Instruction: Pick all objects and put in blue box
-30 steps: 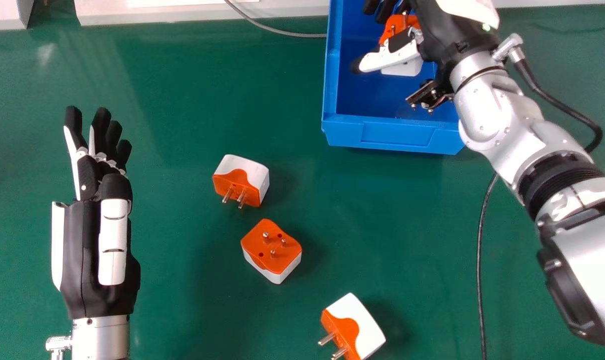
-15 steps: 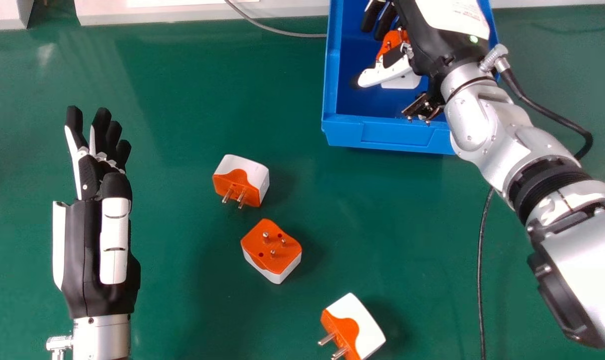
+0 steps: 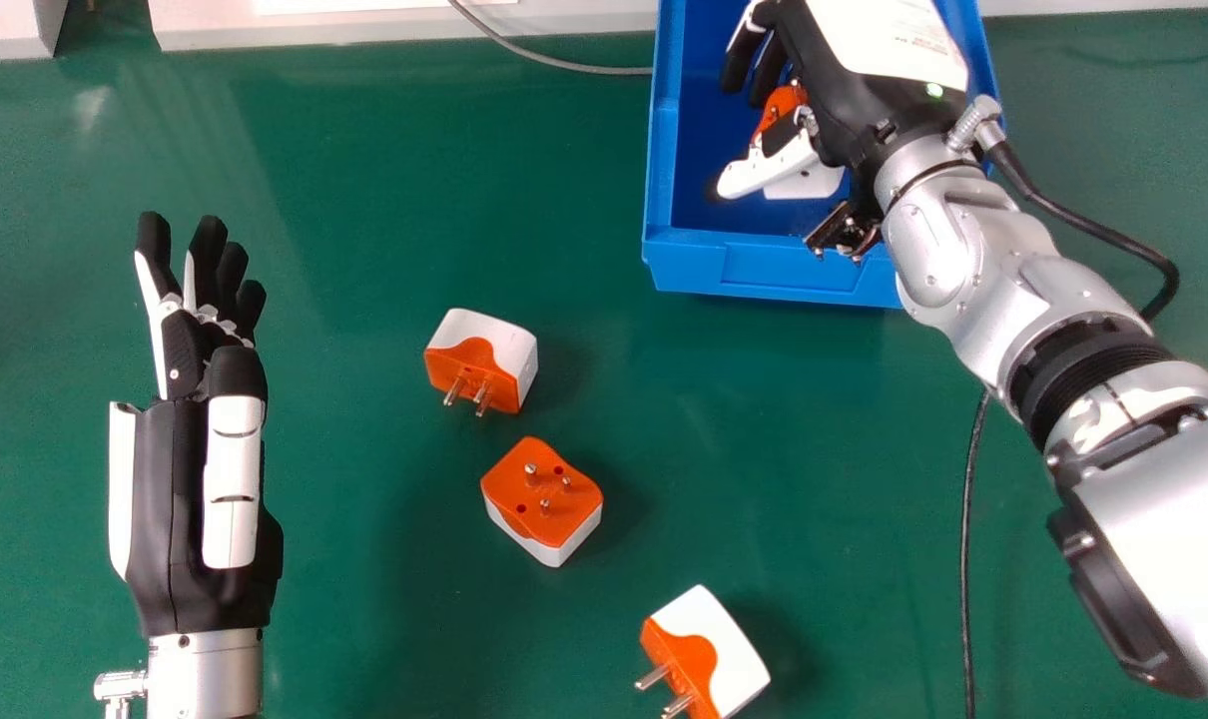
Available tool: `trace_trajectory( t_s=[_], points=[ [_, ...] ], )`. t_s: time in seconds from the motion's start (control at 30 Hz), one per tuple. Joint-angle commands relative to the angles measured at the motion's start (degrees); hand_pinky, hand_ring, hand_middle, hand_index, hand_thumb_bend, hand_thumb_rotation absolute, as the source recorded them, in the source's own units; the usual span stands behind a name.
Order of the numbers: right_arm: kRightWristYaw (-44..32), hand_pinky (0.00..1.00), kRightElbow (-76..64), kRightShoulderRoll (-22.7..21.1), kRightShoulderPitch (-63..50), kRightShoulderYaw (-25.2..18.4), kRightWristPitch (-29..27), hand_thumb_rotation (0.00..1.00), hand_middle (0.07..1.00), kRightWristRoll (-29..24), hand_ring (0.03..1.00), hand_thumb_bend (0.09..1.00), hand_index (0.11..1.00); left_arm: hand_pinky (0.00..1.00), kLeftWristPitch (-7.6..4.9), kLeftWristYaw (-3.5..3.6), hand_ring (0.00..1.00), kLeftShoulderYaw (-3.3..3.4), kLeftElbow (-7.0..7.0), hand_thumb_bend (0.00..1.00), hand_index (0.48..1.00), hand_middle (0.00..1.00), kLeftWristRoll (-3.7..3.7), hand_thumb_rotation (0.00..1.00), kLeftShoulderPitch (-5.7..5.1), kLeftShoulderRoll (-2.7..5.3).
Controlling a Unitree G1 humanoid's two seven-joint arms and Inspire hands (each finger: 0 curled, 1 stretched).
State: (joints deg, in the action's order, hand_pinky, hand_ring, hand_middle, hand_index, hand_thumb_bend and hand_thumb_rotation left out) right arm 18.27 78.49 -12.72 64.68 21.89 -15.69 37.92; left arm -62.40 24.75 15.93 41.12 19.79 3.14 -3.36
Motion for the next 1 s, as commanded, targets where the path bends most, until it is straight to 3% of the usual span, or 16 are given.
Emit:
trace_trajectory(
  t_s=[0.0,0.07,0.17,0.23,0.27,0.43,0.63,0.8,0.97],
  points=[
    [-0.4,0.41,-0.7,-1.0,3.4,-0.6,-0.4,0.01,0.565,-1.0,0.497,0.581,0.568,1.00,-0.37,-0.04,1.00,-0.31,-0.95,0.55,0.912,1.00,-0.35,0.88,0.01,-0.67],
    [-0.6,0.41,-0.8,-1.1,3.5,-0.6,-0.6,0.01,0.565,-0.9,0.497,0.581,0.568,1.00,-0.32,0.20,1.00,-0.34,-0.79,0.55,0.912,1.00,-0.12,0.88,0.16,-0.68],
    [-1.2,0.51,-0.8,-1.3,3.7,-0.8,-0.7,0.07,0.690,-1.0,0.626,0.713,0.666,1.00,-0.41,0.52,1.00,-0.28,-0.41,0.54,0.901,1.00,0.15,0.88,0.58,-0.79],
    [-1.2,0.51,-0.8,-1.4,3.7,-0.9,-0.6,0.07,0.690,-1.0,0.626,0.713,0.666,1.00,-0.23,0.45,1.00,-0.32,-0.77,0.54,0.901,1.00,0.14,0.88,0.53,-0.77],
    [-1.0,0.55,-0.8,-1.5,3.7,-0.8,-0.6,0.10,0.741,-0.8,0.677,0.768,0.704,1.00,-0.21,0.44,1.00,-0.34,-0.87,0.54,0.898,1.00,0.15,0.88,0.54,-0.75],
    [-0.9,0.64,-0.8,-1.7,3.6,-0.7,-0.5,0.17,0.842,-0.7,0.778,0.879,0.784,1.00,-0.34,0.35,1.00,-0.34,-0.87,0.53,0.890,0.99,0.08,0.88,0.82,-0.77],
    [-0.8,0.69,-1.0,-2.2,3.6,-1.0,-1.5,0.21,0.894,-1.1,0.831,0.936,0.824,1.00,-0.04,1.05,1.00,-0.38,-0.83,0.52,0.886,0.99,1.06,0.89,1.08,-0.71],
    [0.1,0.72,-2.0,-2.9,3.4,-1.8,-4.2,0.22,0.924,-2.0,0.863,0.968,0.849,1.00,-0.22,0.35,1.00,-0.32,-1.27,0.52,0.883,0.99,0.21,0.89,0.94,-0.48],
    [0.8,0.70,-4.0,-4.4,1.3,-4.1,-9.6,0.21,0.920,-4.6,0.859,0.973,0.857,1.00,-0.19,0.67,1.00,-0.45,-1.11,0.52,0.882,0.99,0.54,0.88,0.81,-0.63]
  ],
)
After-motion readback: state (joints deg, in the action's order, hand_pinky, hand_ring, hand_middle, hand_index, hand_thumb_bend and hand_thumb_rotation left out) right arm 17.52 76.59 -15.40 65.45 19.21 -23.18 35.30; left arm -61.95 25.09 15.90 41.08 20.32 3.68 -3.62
